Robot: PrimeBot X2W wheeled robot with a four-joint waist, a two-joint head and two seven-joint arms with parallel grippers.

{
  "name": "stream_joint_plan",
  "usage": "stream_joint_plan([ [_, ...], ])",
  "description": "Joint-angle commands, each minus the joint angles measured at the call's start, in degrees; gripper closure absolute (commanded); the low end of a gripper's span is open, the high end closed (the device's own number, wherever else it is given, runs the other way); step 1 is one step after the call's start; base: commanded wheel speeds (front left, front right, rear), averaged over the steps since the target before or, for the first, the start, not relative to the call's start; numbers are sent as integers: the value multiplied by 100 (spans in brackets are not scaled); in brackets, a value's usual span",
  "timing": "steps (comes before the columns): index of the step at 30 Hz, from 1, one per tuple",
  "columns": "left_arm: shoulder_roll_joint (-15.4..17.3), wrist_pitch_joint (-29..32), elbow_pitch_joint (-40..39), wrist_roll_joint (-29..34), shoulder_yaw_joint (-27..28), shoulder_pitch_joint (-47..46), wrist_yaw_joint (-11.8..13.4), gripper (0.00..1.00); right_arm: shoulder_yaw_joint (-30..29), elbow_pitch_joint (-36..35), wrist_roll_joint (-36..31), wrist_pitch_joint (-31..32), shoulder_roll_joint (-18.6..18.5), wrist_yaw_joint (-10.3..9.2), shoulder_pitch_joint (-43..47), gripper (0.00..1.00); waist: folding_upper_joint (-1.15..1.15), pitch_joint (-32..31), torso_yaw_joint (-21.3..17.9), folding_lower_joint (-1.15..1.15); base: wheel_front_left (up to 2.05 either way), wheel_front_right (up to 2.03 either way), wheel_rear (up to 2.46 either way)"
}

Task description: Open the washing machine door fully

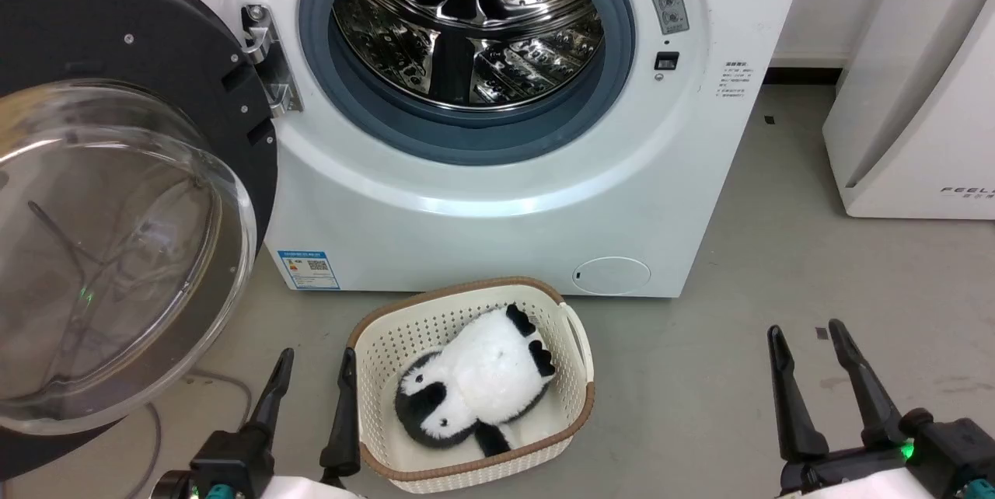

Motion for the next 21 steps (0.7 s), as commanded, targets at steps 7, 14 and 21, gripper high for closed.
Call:
stream_joint_plan([
  [7, -88, -69, 170, 178, -62, 32, 21, 0, 16, 96, -50, -26, 14, 3, 116, 0, 0, -30, 26, 0, 0, 0, 0],
  [14, -156, -73, 136, 256, 1, -20, -5, 0, 17, 100, -61, -26, 20, 3, 96, 0, 0, -7, 38, 0, 0, 0, 0],
  [21, -208, -73, 116, 338, 89, -19, -28, 0, 23, 106, -66, -26, 34, 3, 88, 0, 0, 11, 50, 0, 0, 0, 0],
])
